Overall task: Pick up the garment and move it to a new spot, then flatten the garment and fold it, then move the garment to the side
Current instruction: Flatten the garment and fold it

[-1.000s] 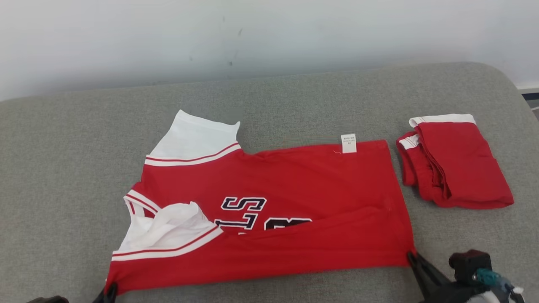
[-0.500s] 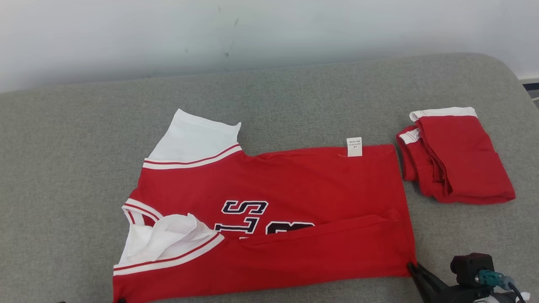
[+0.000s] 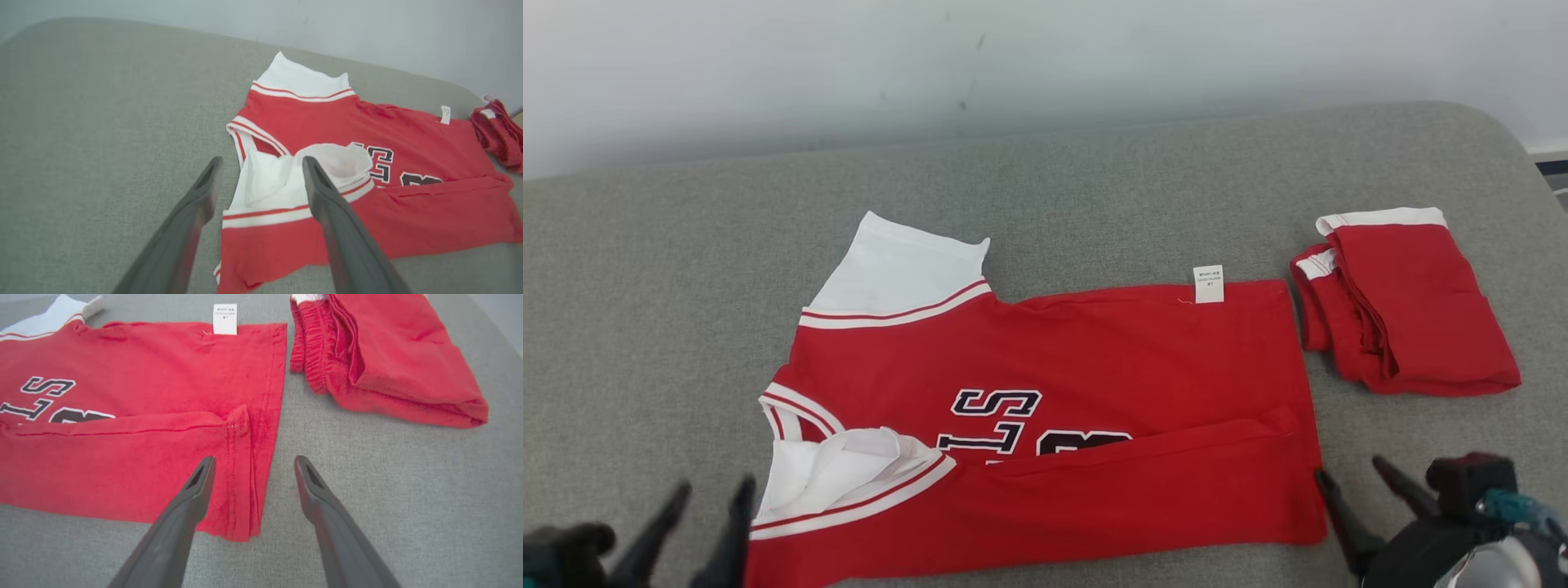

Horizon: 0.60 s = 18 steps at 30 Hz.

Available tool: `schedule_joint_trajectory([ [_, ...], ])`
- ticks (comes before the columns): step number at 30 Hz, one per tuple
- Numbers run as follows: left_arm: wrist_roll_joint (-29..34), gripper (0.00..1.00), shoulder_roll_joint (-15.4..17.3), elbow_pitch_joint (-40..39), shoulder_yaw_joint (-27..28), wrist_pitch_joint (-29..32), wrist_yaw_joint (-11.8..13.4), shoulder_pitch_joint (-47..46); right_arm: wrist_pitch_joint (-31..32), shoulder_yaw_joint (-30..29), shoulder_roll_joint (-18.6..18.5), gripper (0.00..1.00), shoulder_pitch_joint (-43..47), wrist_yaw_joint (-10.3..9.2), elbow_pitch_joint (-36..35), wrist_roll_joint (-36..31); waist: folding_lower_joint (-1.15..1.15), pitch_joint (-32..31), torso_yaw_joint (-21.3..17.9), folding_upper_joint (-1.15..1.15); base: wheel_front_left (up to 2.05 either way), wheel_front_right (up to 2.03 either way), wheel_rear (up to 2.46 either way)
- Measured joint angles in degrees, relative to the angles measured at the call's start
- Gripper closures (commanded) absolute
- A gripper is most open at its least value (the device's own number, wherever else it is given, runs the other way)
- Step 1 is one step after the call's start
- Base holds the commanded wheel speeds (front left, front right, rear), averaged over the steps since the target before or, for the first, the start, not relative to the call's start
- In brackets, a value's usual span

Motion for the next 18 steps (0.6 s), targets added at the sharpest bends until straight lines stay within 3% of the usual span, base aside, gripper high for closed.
schedule_joint_trajectory([
  [5,2.83,0.0,-2.22,-3.36,0.52,-6.2,1.21,-6.66,-2.31,-1.13,0.77,0.0,-3.14,-0.68,-1.37,-0.35,0.0,-0.85,-0.49,0.0,0.0,0.0,0.0],
  [11,7.01,0.0,-7.17,-1.87,-3.96,-11.95,2.96,-11.49,-6.68,-1.47,3.28,0.0,-7.1,-1.41,-1.2,-1.52,0.0,-1.75,-1.68,0.0,0.0,0.0,0.0],
  [18,13.26,0.0,-7.86,3.89,-7.31,-16.33,3.75,-12.49,-11.78,-0.82,5.89,0.0,-10.51,-1.93,0.57,-2.89,0.0,-2.62,-3.66,0.0,0.0,0.0,0.0],
])
